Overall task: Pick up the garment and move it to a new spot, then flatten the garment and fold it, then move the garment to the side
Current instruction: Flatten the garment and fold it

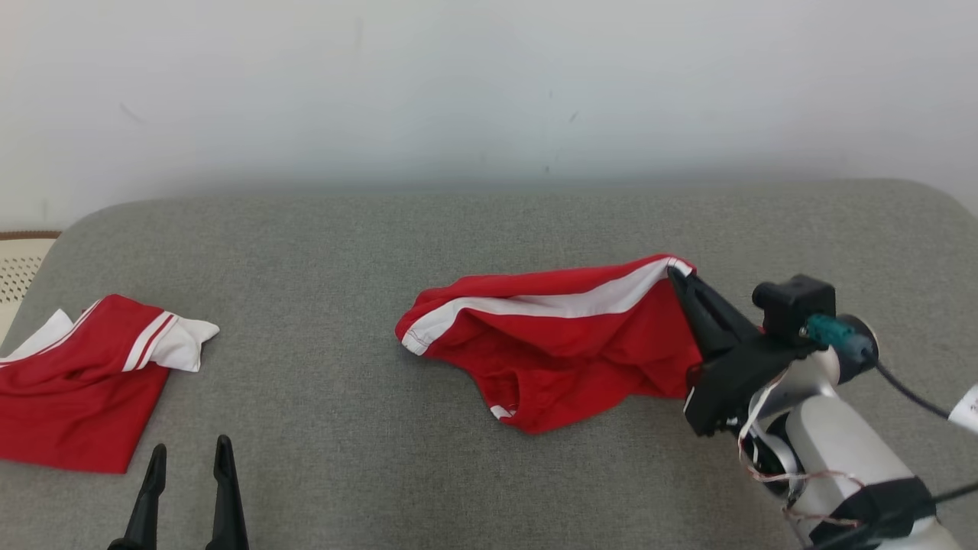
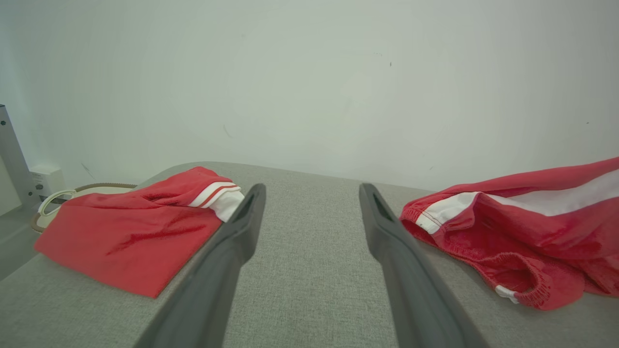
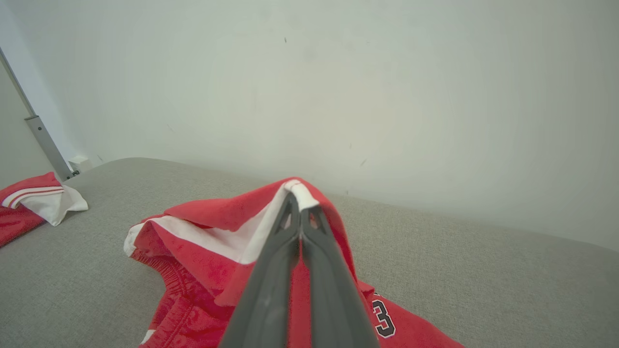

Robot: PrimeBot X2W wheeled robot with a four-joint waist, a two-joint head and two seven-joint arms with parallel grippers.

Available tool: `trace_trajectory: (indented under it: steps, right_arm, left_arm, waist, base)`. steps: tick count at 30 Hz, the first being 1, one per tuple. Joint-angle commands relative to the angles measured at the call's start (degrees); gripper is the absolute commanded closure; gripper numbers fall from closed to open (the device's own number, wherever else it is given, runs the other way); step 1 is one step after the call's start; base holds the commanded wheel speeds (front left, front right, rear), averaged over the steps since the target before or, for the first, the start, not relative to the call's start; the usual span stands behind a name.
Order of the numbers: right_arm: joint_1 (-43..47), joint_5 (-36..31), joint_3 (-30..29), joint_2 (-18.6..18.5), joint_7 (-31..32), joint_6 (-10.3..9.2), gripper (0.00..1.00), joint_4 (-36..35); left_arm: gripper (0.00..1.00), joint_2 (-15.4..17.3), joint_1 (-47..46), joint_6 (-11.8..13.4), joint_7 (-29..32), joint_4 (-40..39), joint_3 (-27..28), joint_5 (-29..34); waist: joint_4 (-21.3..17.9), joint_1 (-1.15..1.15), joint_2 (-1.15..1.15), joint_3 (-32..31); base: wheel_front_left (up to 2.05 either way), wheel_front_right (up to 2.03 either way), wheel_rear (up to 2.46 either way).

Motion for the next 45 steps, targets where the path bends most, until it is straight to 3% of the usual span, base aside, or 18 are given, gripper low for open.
trace_trajectory:
  steps: [1,8,23,34,35,36,37,45]
  right_arm:
    - [-2.03,0.92,0.63,-0.66,-0.33,0.03,1.0,1.66]
    - [-9.66,4.64,3.35,-1.42,-1.15,0.03,1.0,9.77]
    - [-27.05,13.41,13.63,-1.54,-4.09,0.03,1.0,34.04]
    - [-35.53,13.2,16.79,-1.93,-7.34,0.03,1.0,48.43]
    - [-36.17,12.78,16.91,-1.98,-7.86,0.03,0.83,49.61]
    - [-36.68,12.44,17.04,-1.88,-8.28,0.03,0.3,50.62]
    - [-36.95,12.31,17.01,-1.59,-8.45,0.03,0.0,51.45]
    - [-37.71,11.24,16.63,-0.58,-10.31,0.03,0.0,54.18]
  left_arm:
    - [0.0,0.0,-0.57,-0.18,-0.14,0.08,-0.15,-0.44]
    - [0.0,0.0,-1.66,-0.36,-0.14,0.34,-0.83,-0.44]
    - [0.0,0.0,-5.8,-1.51,-0.13,1.28,-3.23,-0.55]
    - [0.0,0.0,-8.81,-1.87,-0.14,1.88,-5.44,-0.79]
    - [0.0,0.0,-9.04,-1.85,-0.14,1.89,-5.61,-0.86]
    - [0.0,0.0,-9.18,-1.81,-0.14,1.92,-5.75,-0.91]
    - [0.0,0.0,-9.26,-1.79,-0.14,2.02,-5.81,-0.94]
    - [0.0,0.0,-9.0,-1.71,-0.14,2.56,-5.74,-1.01]
  waist:
    - [0.38,0.0,0.0,0.54]
    - [1.69,0.0,0.0,2.17]
    - [7.15,0.0,0.0,6.65]
    - [11.17,0.0,0.0,10.75]
    - [11.36,0.0,0.0,10.97]
    - [11.47,0.0,0.0,11.1]
    - [11.54,0.0,0.0,11.19]
    - [9.98,0.0,0.0,10.19]
  base:
    - [0.0,0.0,0.0]
    - [0.0,0.0,0.0]
    - [0.0,0.0,0.0]
    - [0.0,0.0,0.0]
    - [0.0,0.0,0.0]
    - [0.0,0.0,0.0]
    - [0.0,0.0,0.0]
    - [0.0,0.0,0.0]
